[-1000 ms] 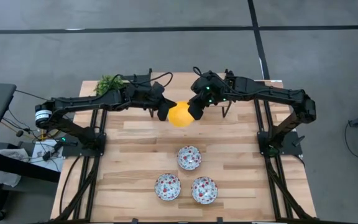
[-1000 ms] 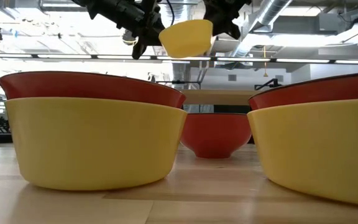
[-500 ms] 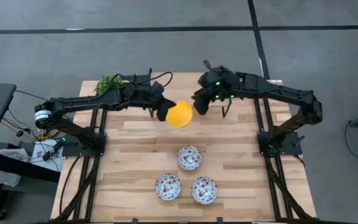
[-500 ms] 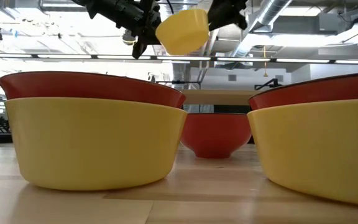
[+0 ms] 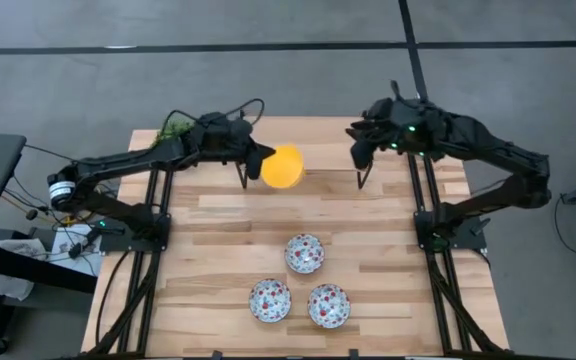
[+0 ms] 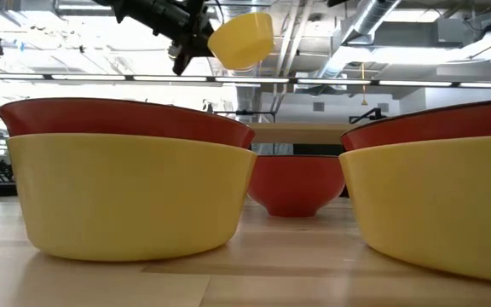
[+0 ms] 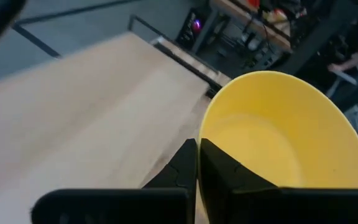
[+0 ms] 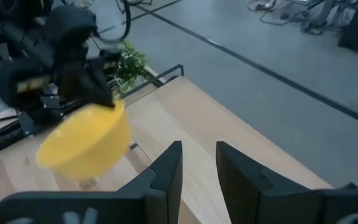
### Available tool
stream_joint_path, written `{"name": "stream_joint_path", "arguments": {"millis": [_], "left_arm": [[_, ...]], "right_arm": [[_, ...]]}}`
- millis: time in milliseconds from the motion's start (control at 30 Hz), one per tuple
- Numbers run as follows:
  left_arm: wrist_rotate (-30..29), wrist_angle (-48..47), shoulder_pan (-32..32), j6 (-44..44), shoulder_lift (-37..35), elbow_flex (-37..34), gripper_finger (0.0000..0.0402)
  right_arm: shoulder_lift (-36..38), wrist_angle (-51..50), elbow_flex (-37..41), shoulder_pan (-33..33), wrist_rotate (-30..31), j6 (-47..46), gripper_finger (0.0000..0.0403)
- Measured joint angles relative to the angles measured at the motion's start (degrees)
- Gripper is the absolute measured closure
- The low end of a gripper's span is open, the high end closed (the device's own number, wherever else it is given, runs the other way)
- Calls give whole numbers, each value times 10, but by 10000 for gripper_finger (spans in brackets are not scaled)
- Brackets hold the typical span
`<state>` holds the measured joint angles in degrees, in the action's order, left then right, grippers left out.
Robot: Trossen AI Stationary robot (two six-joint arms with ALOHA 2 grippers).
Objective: Pick & Place Mini bowls
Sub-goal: Put the top yellow bowl on the shelf
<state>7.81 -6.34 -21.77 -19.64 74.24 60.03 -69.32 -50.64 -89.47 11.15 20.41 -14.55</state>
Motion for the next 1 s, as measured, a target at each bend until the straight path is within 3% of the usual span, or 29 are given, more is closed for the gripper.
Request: {"name": "stream_joint_path", "arguments": {"millis": [267, 500, 800, 1000], "left_arm": [[21, -12, -71, -3, -43, 1, 394], [23, -104, -113, 18, -36, 53, 395], [-38, -211, -137, 101, 47, 154, 395], [-37, -220, -162, 106, 111, 164, 394]], "right_arm": [[24, -25, 0, -47, 26, -15, 316], [14, -30, 0, -70, 27, -15, 316], [7, -34, 0, -79, 42, -16, 316], [7, -42, 0, -79, 42, -18, 316]]}}
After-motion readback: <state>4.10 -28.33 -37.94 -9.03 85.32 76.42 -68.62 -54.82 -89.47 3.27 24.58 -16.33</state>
